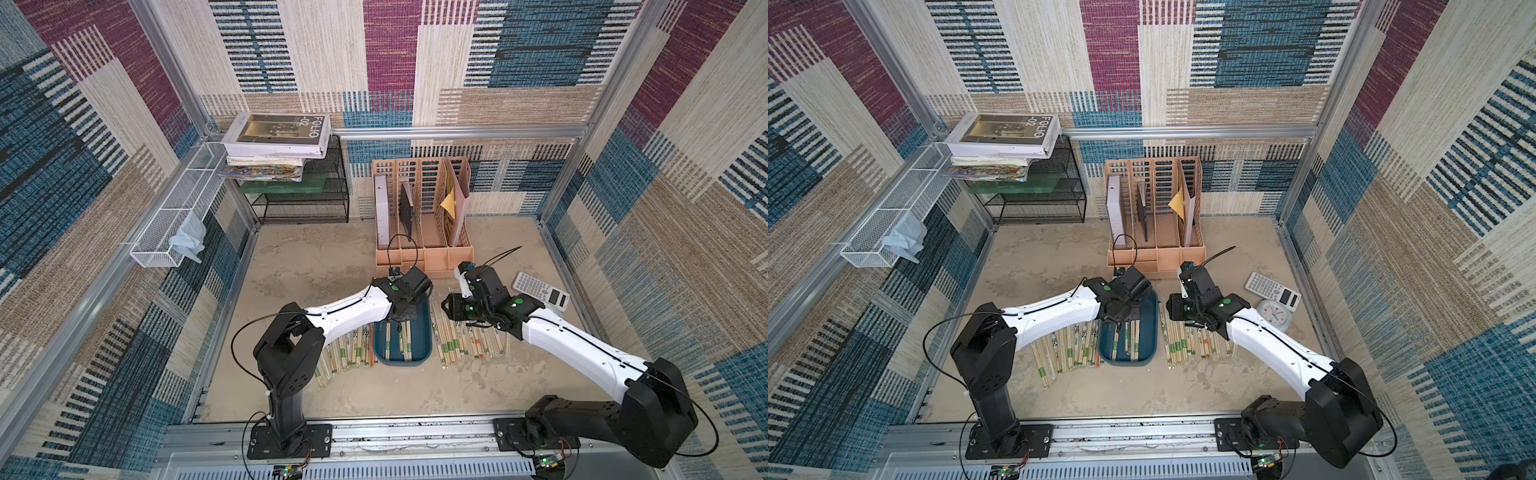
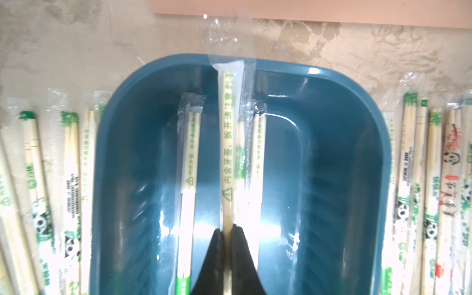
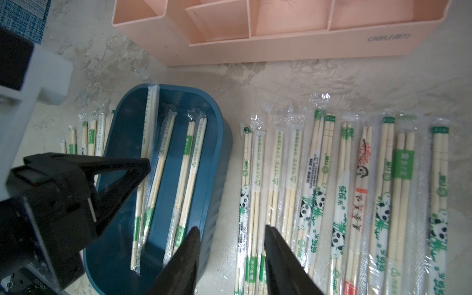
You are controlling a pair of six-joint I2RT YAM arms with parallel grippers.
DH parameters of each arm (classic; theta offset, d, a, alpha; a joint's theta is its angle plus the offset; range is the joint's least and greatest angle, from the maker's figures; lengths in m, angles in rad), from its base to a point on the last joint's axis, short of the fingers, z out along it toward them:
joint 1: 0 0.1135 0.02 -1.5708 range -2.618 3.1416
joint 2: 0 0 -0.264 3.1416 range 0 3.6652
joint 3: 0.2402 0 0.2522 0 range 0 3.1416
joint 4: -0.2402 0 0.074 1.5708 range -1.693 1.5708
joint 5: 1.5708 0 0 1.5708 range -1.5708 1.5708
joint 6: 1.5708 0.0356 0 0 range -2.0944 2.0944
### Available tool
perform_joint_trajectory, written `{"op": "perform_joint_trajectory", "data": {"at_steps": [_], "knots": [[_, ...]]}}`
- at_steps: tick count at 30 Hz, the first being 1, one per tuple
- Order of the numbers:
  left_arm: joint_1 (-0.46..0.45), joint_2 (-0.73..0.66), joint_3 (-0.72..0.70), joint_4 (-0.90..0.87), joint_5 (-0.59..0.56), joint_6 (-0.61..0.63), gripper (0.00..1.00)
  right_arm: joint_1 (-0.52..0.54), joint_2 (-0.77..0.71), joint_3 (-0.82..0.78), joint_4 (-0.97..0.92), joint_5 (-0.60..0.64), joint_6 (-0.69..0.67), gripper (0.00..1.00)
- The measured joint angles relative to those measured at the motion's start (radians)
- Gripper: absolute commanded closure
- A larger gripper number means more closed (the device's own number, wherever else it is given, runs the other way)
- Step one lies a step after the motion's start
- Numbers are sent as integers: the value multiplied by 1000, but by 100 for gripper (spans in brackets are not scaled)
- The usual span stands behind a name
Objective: Take the paired disposable chopsticks out of the storage box
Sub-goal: Pick up the paired disposable chopsticks from the storage box, then place the paired disposable chopsticks at the center of the board.
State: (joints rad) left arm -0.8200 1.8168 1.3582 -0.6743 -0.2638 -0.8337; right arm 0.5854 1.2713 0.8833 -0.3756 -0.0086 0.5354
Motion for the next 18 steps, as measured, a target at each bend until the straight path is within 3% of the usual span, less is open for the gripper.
{"op": "perform_joint_trajectory", "data": {"at_steps": [5, 10, 18], "knots": [[26, -110, -38, -24, -32, 0, 99, 3, 8, 13, 0, -3, -3, 55], [111, -260, -133, -43, -54, 0, 99, 26, 23, 43, 0, -15, -8, 55], [336, -500, -470, -94, -47, -13, 99, 97, 83, 106, 8, -22, -16, 55]]}}
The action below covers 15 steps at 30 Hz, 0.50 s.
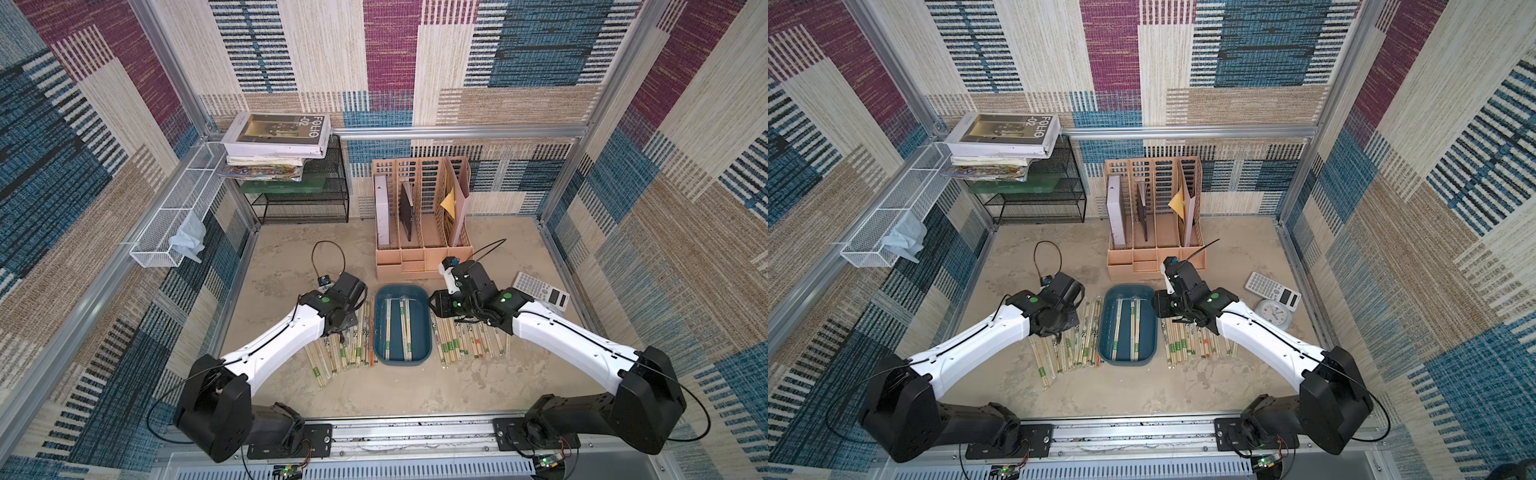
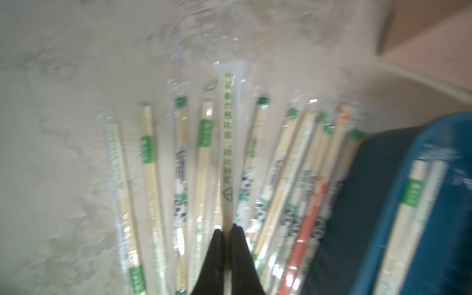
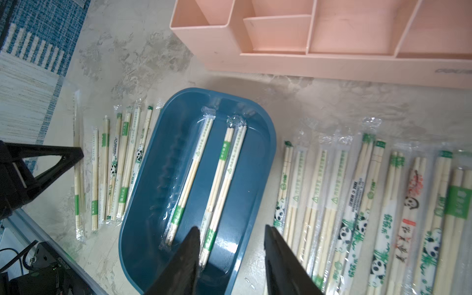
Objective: Take the paired disposable chopsticks out of the storage box
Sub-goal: Place the paired disposable chopsticks at the center of the board.
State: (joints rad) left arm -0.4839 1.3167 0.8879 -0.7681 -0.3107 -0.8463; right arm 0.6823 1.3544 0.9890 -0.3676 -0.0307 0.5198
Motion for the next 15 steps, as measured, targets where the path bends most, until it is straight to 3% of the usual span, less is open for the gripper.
{"op": "perform_joint_trajectory", "data": {"at_steps": [6, 15], "knots": [[104, -89, -111, -29, -4, 0, 99, 21, 28, 11, 27, -15, -2, 55], [152, 26, -148, 13, -3, 14, 99, 18, 16, 6, 29, -19, -3, 55]]}}
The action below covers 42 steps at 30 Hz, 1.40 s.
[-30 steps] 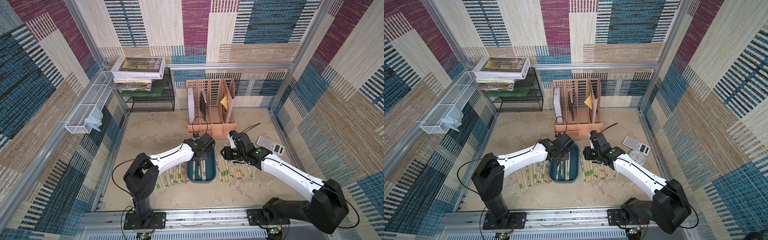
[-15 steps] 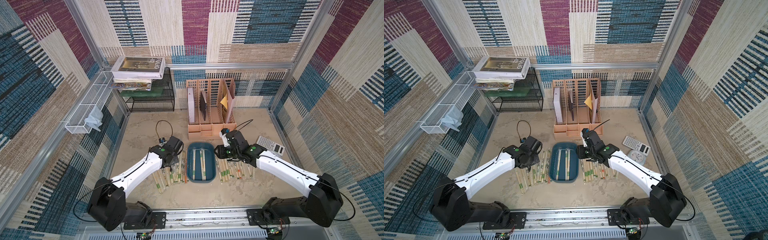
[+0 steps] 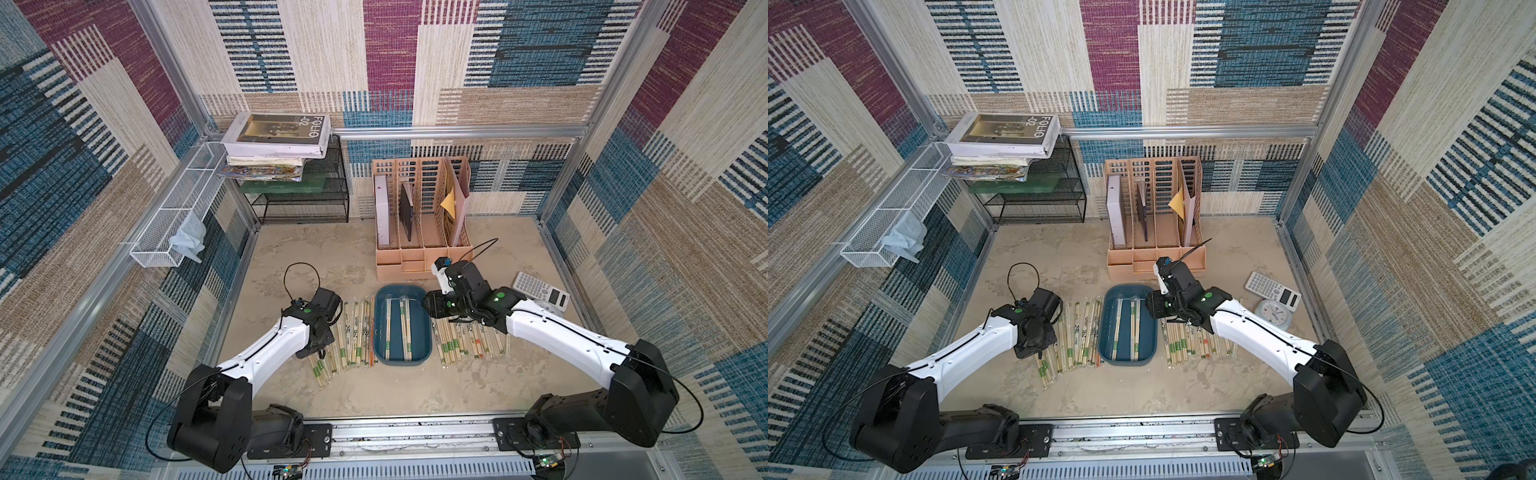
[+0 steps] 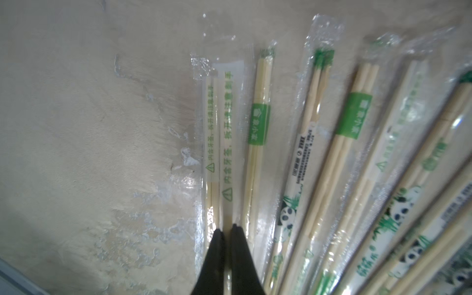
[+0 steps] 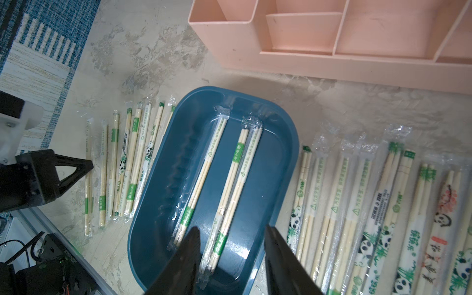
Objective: Take the paired disposable chopsticks out of the storage box
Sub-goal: Place the paired disposable chopsticks at the center of the board, then pick up the paired disposable chopsticks from the storage box.
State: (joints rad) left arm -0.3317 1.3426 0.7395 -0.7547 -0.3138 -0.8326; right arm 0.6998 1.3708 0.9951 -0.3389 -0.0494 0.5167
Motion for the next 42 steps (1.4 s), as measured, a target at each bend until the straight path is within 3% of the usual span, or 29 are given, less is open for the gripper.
{"op": "perform_joint_trajectory", "data": {"at_steps": [5, 12, 20, 26, 34, 42], "knots": [[10, 42, -15, 32, 2, 4, 91, -8, -16, -10, 0, 0, 0, 55], [14, 61, 0, 51, 2, 24, 63, -13, -33, -21, -1, 4, 0, 55], [12, -49, 53, 21, 57, 48, 61, -11, -50, -39, -6, 4, 2, 55], [-114, -96, 184, 12, 128, 39, 60, -14, -45, -47, -2, 5, 4, 55], [-375, 164, 438, 30, 129, -9, 61, -69, -60, -80, -1, 4, 5, 55], [-463, 437, 577, 68, 134, -36, 69, -121, -113, -137, -12, -1, 5, 55]]}}
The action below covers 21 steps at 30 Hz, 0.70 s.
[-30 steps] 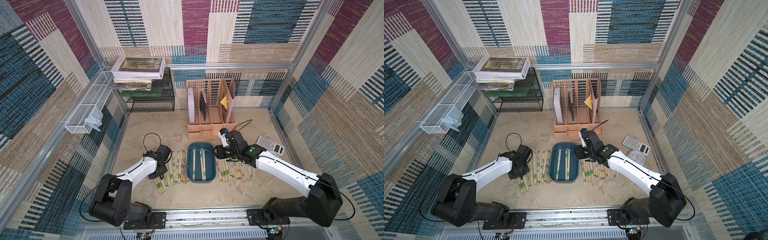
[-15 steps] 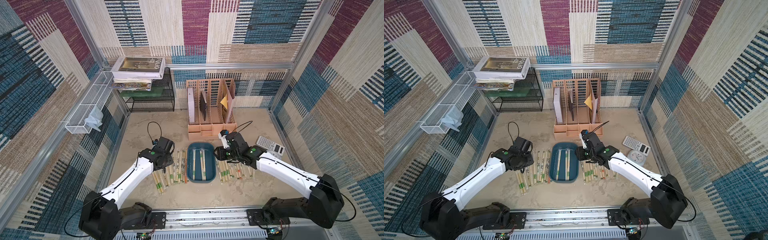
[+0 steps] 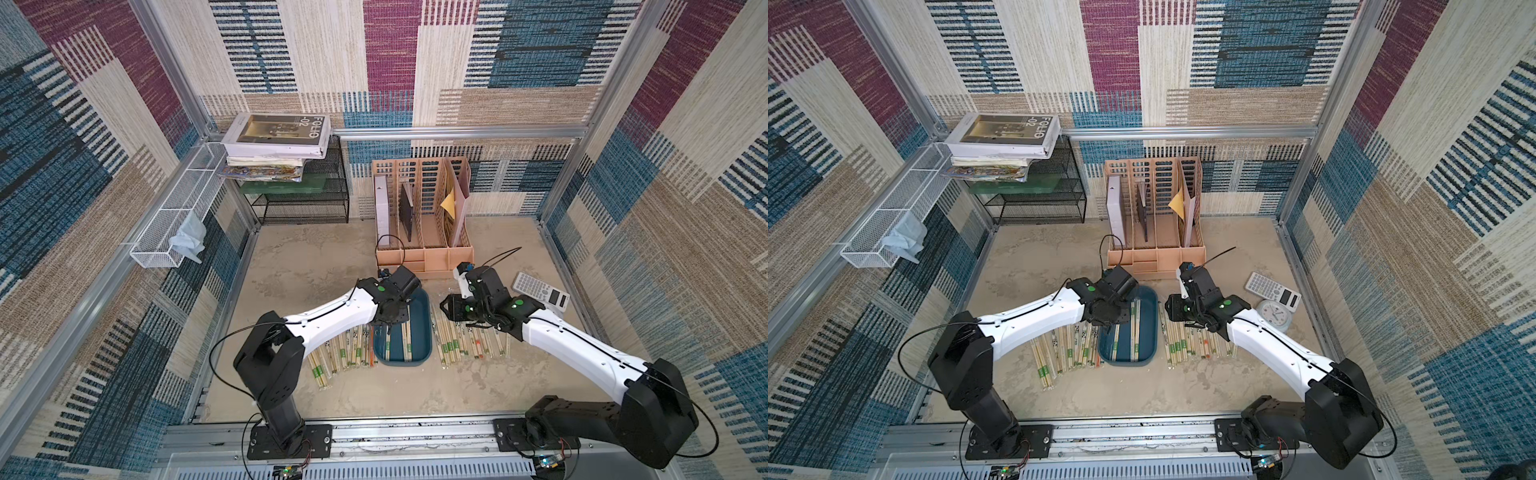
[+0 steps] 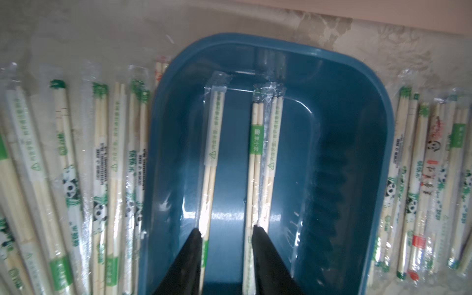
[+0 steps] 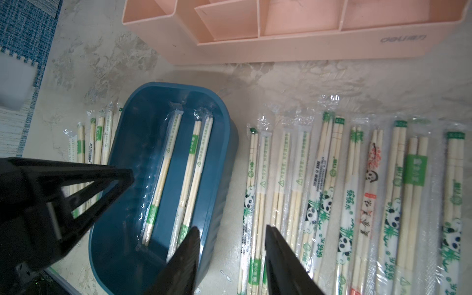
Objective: Take the paired disposable chopsticks out of the storage box
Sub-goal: Pick up the paired disposable chopsticks from the storage box.
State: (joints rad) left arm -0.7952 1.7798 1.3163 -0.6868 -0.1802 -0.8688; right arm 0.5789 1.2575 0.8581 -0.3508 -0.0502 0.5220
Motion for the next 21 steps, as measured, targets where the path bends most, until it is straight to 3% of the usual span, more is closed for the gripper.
{"op": "perform_joint_trajectory", "data": {"at_steps": [7, 21], "knots": [[-3, 121, 46, 34, 23, -11, 71, -11, -15, -11, -2, -3, 0, 55], [-14, 225, 88, 51, 42, -21, 74, -24, -16, -15, -2, -7, -3, 55]]}}
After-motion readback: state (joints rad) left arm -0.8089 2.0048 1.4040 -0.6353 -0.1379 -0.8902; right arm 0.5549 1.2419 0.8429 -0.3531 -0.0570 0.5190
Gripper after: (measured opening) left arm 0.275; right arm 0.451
